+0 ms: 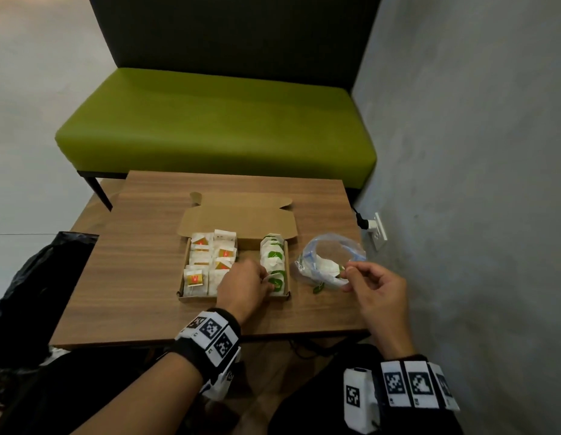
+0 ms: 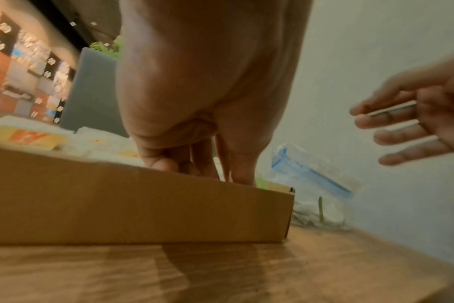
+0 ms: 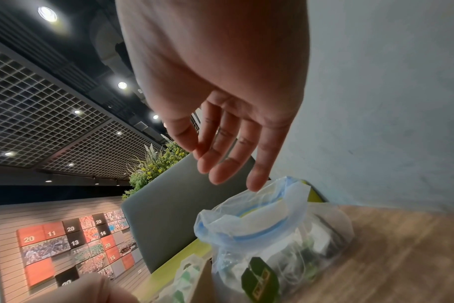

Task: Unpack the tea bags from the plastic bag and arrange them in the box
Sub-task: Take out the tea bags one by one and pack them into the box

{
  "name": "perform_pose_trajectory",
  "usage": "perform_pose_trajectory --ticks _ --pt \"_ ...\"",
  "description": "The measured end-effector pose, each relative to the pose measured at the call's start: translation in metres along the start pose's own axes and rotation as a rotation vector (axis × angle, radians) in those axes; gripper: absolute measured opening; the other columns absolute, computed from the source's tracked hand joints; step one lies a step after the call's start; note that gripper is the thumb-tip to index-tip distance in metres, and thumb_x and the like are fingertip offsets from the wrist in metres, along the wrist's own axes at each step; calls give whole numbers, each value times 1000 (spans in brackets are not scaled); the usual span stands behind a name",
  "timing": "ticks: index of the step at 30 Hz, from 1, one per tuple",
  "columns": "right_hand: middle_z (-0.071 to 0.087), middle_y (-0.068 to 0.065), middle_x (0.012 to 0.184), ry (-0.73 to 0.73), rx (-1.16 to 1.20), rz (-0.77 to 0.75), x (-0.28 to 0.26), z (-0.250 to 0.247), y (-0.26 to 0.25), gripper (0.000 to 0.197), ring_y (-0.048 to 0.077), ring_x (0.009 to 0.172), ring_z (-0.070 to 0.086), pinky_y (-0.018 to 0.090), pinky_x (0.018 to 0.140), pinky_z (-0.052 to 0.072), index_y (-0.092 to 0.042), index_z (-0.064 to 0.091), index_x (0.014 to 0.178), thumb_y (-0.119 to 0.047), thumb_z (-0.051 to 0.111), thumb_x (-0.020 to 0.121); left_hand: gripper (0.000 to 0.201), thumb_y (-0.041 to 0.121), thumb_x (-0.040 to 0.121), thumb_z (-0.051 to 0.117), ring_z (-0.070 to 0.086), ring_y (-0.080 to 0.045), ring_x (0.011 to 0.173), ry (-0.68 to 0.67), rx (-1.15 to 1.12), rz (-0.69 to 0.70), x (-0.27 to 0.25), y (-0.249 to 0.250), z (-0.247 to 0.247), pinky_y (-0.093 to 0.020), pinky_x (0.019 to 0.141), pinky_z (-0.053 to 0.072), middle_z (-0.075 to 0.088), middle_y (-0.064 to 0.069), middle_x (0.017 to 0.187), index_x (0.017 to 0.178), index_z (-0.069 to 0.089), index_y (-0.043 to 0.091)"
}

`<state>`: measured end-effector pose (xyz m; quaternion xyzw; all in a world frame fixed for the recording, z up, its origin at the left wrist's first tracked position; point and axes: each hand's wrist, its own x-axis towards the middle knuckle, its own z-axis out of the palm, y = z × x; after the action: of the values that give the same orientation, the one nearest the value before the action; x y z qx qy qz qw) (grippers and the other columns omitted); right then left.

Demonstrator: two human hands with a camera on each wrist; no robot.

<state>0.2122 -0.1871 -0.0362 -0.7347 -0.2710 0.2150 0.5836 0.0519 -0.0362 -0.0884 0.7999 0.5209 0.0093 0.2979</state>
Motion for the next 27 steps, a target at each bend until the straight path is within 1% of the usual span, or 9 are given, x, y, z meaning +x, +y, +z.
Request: perform_pose_trajectory --ticks 5,7,9,12,14,17,20,22,27 --pt "73 2 83 60 -125 17 19 0 5 9 13 56 67 21 52 54 -16 73 93 -9 70 89 32 40 84 73 65 -16 92 84 125 46 -4 6 0 -37 81 58 69 0 104 110 68 21" --pt "72 -5 90 64 -252 -5 30 -3 7 12 14 55 68 31 55 59 -22 71 95 -11 70 89 42 38 81 77 63 -19 99 93 138 74 -7 8 -3 -36 83 57 64 -1 115 117 64 21" --pt "72 -8 92 49 -386 -48 42 -6 9 14 16 69 70 38 67 60 -25 72 96 -13 70 88 46 36 82 76 62 -18 101 146 162 119 -11 14 -11 -33 81 55 57 1 121 123 60 22" --pt "70 -12 87 -91 -520 -93 55 -11 4 12 7 84 67 29 76 55 -22 74 96 -14 72 87 35 36 89 67 63 -15 94 261 198 260 -13 33 -25 -31 73 55 58 5 118 121 59 25" --pt "70 -14 83 -247 -546 -85 59 -12 -2 12 1 82 66 26 78 55 -24 74 94 -16 73 85 21 41 90 63 64 -13 85 218 173 308 -11 48 -25 -33 70 57 64 8 103 107 64 28" --pt "67 -11 71 -322 -725 -103 59 -9 -3 12 6 70 65 35 72 58 -28 71 85 -29 78 75 21 45 86 65 65 -12 79 2 55 257 -9 65 -10 -33 69 58 69 6 86 90 71 25" --pt "67 -11 90 -317 -1026 -151 53 3 3 39 14 87 65 33 76 54 -33 70 93 -62 76 68 20 35 87 63 67 -17 86 -69 12 242 -10 71 13 -36 74 58 72 1 90 91 73 19" --pt "70 -7 103 -312 -1141 -165 49 14 5 51 17 100 65 32 79 48 -35 70 102 -73 68 69 18 27 88 57 67 -21 86 -85 -3 226 -9 71 23 -39 75 58 71 -3 91 90 71 15" --pt "61 -10 77 -386 -1107 -244 43 20 3 32 11 83 62 18 54 29 -30 73 98 -58 61 88 18 31 90 59 66 -17 87 -43 -20 225 -10 66 27 -36 77 59 70 0 95 97 71 19"
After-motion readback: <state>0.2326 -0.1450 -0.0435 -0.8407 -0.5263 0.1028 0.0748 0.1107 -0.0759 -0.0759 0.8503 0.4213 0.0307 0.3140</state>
